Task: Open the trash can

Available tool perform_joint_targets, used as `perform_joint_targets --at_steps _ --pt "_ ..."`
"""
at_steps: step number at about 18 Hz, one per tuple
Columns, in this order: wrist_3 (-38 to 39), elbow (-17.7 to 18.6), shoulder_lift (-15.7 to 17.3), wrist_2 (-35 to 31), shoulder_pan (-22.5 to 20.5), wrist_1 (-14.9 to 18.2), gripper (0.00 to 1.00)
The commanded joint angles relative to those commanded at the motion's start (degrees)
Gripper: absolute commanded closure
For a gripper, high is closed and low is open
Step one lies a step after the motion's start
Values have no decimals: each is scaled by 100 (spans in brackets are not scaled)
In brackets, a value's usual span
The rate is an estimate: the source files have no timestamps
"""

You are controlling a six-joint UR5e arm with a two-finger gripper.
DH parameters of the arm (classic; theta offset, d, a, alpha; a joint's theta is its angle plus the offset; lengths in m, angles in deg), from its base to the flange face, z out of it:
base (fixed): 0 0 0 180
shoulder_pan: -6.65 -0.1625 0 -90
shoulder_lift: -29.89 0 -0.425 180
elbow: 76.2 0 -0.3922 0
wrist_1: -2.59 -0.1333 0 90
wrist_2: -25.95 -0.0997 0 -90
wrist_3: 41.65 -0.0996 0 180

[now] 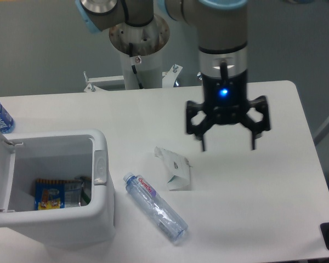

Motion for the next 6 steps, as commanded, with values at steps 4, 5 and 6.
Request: perform_joint_targets --at_steps 4,5,6 --pt "-434 53 62 8 -290 -17 0" --pt "-434 53 62 8 -291 -26 0" --pt "-434 53 62 8 -300 -43 0"
